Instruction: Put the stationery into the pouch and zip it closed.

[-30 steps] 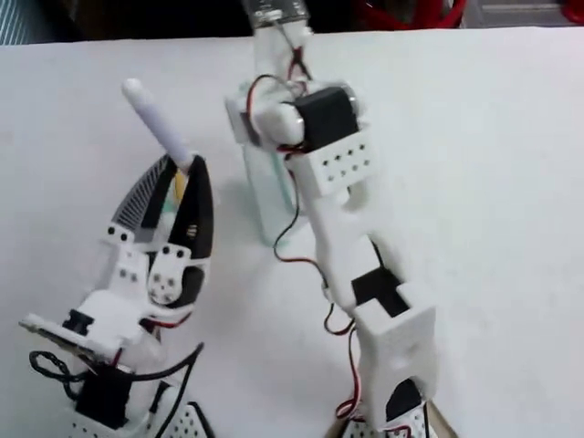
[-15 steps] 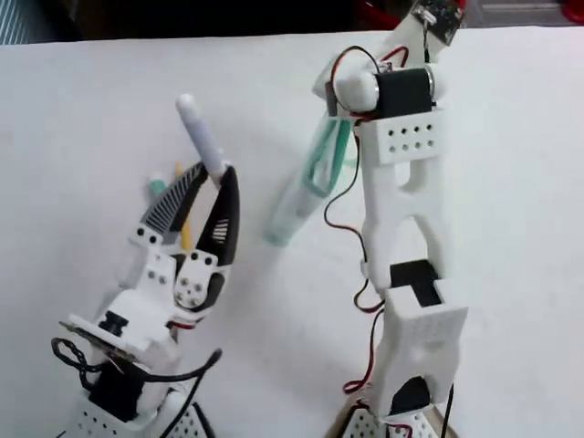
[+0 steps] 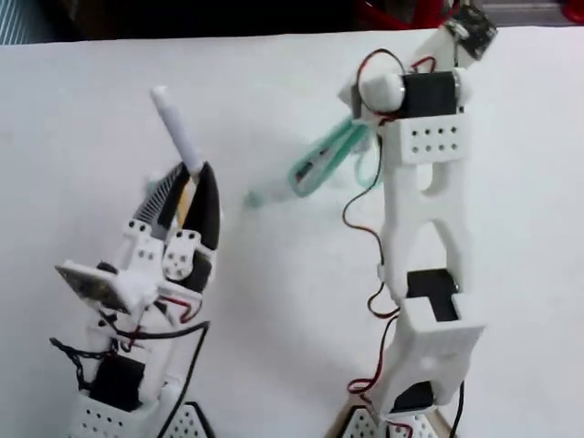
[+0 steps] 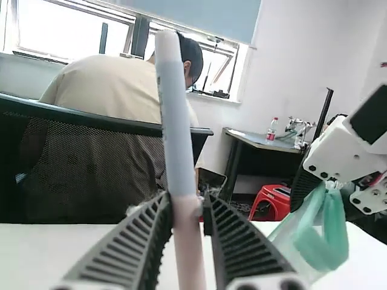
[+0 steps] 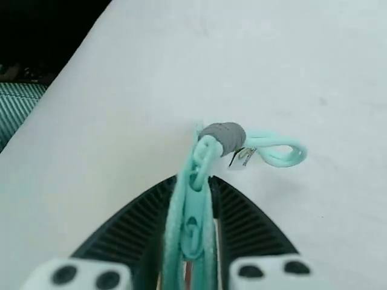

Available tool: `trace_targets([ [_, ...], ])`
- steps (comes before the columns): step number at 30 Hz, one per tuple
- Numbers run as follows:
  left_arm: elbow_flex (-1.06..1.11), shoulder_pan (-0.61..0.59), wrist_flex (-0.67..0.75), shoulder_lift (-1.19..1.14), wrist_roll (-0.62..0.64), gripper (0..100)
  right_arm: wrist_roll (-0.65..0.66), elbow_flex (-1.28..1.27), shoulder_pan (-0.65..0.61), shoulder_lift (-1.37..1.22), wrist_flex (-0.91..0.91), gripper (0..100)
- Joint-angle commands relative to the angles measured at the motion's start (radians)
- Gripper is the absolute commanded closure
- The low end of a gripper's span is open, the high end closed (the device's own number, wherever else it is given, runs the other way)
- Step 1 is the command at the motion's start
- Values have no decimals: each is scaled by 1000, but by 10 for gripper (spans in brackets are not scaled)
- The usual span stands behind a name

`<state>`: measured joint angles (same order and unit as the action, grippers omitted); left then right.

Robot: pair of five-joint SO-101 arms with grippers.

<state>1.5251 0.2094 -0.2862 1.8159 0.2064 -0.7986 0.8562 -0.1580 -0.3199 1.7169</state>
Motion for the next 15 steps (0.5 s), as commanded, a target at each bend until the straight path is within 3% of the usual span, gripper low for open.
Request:
trace_targets([
  [1, 3, -7, -9, 4, -8, 969, 5, -20, 21, 15, -2, 982],
  [8, -149, 59, -71, -56, 20, 968, 6, -94, 19, 13, -1, 981],
  [12, -364, 102, -40, -415, 6, 943, 6, -104, 27, 27, -1, 981],
  [15, -707, 105, -133, -771, 14, 941, 35, -106, 27, 27, -2, 981],
])
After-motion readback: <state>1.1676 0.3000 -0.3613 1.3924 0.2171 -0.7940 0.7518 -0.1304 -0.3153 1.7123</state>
